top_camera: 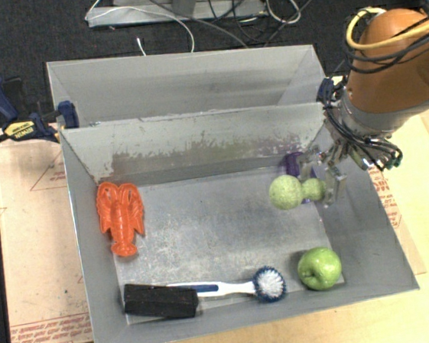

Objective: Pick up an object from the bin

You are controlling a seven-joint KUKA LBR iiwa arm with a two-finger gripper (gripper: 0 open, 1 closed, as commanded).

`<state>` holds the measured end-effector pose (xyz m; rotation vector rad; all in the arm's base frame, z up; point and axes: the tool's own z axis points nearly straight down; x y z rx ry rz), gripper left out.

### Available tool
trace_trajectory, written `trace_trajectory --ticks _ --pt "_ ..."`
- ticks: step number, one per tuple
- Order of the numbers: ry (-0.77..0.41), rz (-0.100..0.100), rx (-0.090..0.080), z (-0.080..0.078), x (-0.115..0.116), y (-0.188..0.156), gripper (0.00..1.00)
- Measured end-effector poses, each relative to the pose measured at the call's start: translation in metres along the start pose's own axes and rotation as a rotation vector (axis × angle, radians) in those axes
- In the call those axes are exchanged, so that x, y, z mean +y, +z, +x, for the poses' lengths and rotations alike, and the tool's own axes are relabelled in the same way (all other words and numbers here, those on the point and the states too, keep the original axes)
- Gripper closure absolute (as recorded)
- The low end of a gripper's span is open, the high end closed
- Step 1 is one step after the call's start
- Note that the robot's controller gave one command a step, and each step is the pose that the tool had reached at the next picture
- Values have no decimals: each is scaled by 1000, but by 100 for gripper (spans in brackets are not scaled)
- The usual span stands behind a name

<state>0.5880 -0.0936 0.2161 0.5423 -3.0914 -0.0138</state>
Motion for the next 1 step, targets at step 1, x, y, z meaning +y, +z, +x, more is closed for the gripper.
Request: trace_trajectory --ticks 1 --pt "222 0 -3 42 -2 44 100"
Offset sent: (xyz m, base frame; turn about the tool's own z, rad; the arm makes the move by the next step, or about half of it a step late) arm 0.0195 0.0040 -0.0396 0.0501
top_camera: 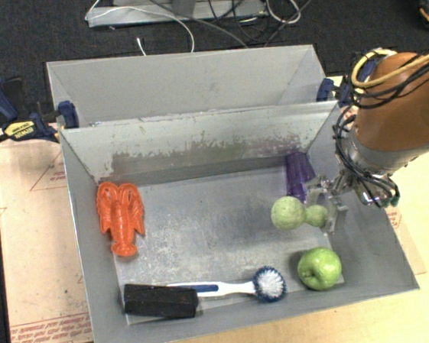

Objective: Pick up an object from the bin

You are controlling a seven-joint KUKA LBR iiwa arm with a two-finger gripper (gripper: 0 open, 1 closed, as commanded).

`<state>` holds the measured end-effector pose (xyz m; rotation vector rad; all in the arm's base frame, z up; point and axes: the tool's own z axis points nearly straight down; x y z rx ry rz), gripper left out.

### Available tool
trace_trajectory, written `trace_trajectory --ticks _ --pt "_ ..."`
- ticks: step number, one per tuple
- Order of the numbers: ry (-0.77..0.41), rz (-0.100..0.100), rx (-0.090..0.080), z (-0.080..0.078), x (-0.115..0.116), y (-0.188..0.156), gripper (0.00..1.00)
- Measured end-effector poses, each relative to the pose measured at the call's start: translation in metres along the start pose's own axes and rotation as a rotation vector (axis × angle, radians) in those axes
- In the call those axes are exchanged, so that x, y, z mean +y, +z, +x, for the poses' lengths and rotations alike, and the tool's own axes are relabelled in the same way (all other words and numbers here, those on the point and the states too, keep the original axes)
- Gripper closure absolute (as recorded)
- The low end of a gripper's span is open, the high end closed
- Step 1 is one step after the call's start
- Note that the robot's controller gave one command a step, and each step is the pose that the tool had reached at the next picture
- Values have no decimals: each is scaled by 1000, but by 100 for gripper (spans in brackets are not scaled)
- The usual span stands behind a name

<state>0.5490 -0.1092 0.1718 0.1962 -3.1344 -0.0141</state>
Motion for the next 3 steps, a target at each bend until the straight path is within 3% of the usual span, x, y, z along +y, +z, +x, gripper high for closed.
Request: trace_trajectory --ticks 1,2,3 --pt "-172 3 -15 -62 14 -5 100" --pt "-24 -2 6 -6 19 -186 100" --pt "-24 -2 6 -6 19 -186 100"
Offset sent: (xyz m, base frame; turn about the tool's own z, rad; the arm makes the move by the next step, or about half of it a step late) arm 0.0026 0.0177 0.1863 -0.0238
